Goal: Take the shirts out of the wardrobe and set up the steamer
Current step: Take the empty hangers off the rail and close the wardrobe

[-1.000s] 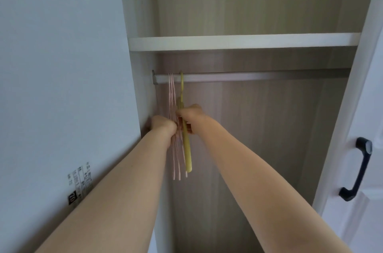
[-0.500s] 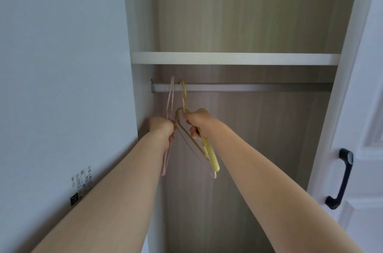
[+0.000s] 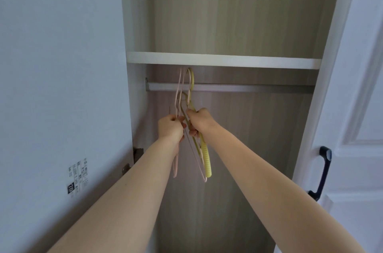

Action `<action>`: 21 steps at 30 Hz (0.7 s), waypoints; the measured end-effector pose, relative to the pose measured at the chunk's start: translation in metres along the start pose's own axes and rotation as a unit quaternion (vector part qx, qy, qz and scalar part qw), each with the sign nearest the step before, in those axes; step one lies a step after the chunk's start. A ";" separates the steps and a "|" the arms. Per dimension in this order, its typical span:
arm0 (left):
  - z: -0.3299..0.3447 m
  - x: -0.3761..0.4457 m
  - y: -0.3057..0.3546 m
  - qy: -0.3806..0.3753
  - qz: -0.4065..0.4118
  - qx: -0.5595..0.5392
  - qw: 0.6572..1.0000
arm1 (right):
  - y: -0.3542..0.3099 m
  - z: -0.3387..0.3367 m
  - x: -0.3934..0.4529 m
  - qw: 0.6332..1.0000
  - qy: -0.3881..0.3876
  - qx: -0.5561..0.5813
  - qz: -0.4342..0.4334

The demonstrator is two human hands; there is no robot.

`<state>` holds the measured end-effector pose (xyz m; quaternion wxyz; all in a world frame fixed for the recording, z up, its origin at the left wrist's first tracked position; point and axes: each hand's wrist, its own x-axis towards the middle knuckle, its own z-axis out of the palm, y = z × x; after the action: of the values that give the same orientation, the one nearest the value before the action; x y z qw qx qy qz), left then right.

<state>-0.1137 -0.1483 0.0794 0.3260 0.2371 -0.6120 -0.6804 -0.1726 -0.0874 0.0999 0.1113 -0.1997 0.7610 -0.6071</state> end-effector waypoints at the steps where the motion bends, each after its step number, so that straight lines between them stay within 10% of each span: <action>1: 0.001 -0.004 -0.002 -0.002 0.006 0.000 1.000 | 0.001 -0.002 -0.004 1.000 0.004 0.006 0.002; 21: -0.007 -0.182 -0.070 -0.098 -0.077 0.034 0.992 | 0.113 -0.041 -0.156 0.994 0.079 0.009 0.069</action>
<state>0.0033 -0.0168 -0.0043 0.2027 0.2266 -0.6439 -0.7021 -0.0685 0.0377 -0.0110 0.0940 -0.0972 0.7736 -0.6191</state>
